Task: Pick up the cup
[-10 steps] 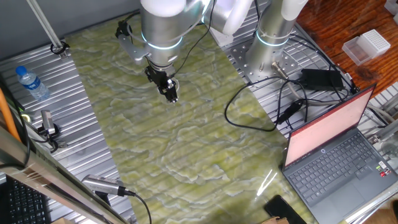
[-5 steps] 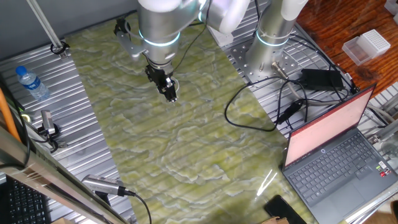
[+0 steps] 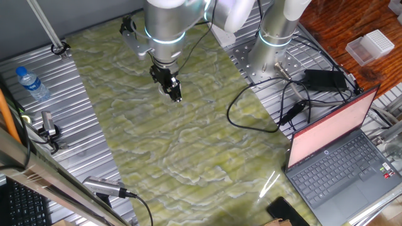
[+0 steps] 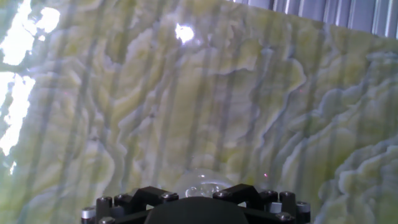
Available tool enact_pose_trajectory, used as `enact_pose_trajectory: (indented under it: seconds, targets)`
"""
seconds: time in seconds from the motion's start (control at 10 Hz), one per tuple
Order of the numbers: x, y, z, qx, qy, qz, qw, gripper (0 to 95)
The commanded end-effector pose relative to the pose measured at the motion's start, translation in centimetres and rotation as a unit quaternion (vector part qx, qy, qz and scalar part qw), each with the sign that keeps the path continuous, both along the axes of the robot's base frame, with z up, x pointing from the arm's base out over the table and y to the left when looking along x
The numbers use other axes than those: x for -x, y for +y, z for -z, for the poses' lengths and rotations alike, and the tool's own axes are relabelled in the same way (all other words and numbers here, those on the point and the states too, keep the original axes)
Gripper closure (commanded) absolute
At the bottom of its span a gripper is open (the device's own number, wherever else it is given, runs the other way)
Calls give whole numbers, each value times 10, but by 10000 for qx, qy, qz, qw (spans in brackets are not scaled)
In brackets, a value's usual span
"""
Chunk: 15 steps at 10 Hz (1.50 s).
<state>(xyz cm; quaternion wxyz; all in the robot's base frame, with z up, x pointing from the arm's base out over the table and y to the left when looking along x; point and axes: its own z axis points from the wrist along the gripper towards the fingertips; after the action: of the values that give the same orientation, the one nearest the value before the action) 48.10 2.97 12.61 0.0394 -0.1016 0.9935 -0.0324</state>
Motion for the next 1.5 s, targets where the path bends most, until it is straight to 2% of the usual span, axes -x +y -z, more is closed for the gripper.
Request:
enact_pose_trajectory:
  seconds: [0.1,0.6,1.0,1.5]
  targets:
    - [1,-4,5,58,-58,-79,9999,0]
    - [4,-15,13,69,-120,-322,9994,0]
    - [10,-14,20,-86,-160,-306,9994,0]
    - [12,-13,25,-122,-205,-299,9993,0]
